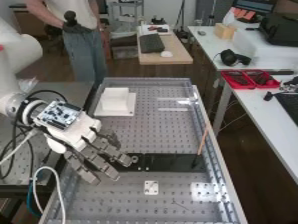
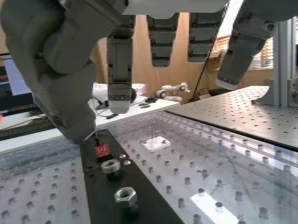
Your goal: Grab the larger nut and place it in the white container
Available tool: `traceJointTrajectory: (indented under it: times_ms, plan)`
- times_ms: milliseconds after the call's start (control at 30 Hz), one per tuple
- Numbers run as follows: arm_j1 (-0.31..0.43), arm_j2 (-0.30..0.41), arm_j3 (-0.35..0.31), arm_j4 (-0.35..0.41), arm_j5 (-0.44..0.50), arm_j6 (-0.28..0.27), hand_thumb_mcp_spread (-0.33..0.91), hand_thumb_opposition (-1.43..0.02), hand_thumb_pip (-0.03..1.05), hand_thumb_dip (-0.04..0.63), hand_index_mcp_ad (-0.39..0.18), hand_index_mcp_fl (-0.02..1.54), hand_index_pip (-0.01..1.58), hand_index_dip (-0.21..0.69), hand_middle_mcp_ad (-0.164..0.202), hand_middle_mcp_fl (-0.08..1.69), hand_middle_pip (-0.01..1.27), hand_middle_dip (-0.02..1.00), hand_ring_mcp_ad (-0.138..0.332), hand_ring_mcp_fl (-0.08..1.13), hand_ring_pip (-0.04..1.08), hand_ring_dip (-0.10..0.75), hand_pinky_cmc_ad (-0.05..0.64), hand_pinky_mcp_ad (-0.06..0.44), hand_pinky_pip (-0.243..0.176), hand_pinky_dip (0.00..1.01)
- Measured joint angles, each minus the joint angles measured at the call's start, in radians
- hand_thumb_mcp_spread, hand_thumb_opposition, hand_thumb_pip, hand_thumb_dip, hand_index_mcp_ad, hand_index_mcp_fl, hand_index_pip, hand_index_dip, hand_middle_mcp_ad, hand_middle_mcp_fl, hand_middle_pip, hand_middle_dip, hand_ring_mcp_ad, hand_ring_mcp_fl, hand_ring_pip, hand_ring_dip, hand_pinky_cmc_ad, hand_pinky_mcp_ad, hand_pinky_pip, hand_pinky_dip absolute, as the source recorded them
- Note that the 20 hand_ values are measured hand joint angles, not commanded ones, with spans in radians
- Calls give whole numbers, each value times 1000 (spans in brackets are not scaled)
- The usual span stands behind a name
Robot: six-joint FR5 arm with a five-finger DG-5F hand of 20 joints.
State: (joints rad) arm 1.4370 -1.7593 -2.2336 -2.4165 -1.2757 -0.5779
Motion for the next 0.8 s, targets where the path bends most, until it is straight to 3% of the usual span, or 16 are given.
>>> traceJointTrajectory:
  times_ms: [333,800]
  plan:
    - [12,-65,-25,101,48,0,283,-848,766,173,-169,10,1545,110,63,3,129,237,173,-3,99,119,365,312,-103,665]
    - [11,-121,-26,142,37,-43,283,-848,766,176,-169,9,1557,127,63,3,129,237,171,-2,131,119,365,312,-103,670]
